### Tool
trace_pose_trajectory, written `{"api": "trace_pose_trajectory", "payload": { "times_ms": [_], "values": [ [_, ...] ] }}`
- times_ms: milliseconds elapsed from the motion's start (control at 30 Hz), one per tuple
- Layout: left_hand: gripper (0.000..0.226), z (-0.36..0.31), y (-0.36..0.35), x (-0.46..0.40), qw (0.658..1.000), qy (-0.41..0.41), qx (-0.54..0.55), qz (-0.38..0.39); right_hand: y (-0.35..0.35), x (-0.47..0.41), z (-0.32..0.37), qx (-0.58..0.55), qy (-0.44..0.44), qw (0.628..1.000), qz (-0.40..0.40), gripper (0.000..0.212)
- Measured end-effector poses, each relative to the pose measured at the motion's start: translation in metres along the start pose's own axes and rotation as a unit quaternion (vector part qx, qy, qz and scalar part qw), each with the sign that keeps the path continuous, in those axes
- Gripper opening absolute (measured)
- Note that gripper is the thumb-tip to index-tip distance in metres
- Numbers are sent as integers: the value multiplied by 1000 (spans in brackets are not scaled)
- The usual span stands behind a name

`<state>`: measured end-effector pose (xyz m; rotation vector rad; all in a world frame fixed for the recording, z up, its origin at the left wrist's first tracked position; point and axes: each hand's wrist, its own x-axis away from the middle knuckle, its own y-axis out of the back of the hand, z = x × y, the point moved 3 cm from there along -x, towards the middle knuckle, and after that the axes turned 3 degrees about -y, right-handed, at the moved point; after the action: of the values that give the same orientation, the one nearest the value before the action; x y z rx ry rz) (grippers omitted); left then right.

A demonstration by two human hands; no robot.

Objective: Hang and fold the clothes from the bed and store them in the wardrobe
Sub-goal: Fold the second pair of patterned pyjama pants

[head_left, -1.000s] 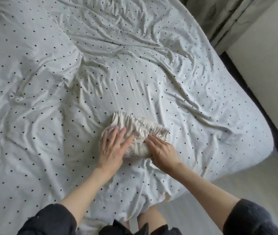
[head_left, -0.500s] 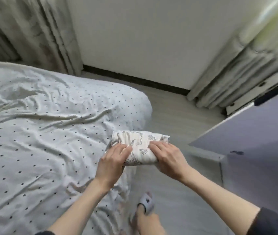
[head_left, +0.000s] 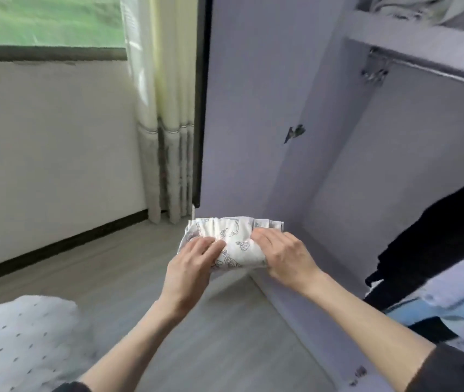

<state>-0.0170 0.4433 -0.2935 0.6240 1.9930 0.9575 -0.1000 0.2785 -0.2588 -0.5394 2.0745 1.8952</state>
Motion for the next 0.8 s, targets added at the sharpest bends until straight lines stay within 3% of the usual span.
{"api": "trace_pose_trajectory", "payload": {
  "times_ms": [100,267,533,800],
  "values": [
    [56,-30,0,-78,997,-75,-2,-8,37,-8,-57,38,-75,996,-24,60],
    [54,-76,-1,-193,984,-171,22,-45,98,-24,-137,113,-164,978,-65,67],
    [59,-152,18,-367,932,-334,53,-127,193,-65,-241,260,-252,921,-142,60],
    [61,-225,45,-507,885,-395,75,-235,283,-115,-332,359,-284,868,-192,52]
  ]
}}
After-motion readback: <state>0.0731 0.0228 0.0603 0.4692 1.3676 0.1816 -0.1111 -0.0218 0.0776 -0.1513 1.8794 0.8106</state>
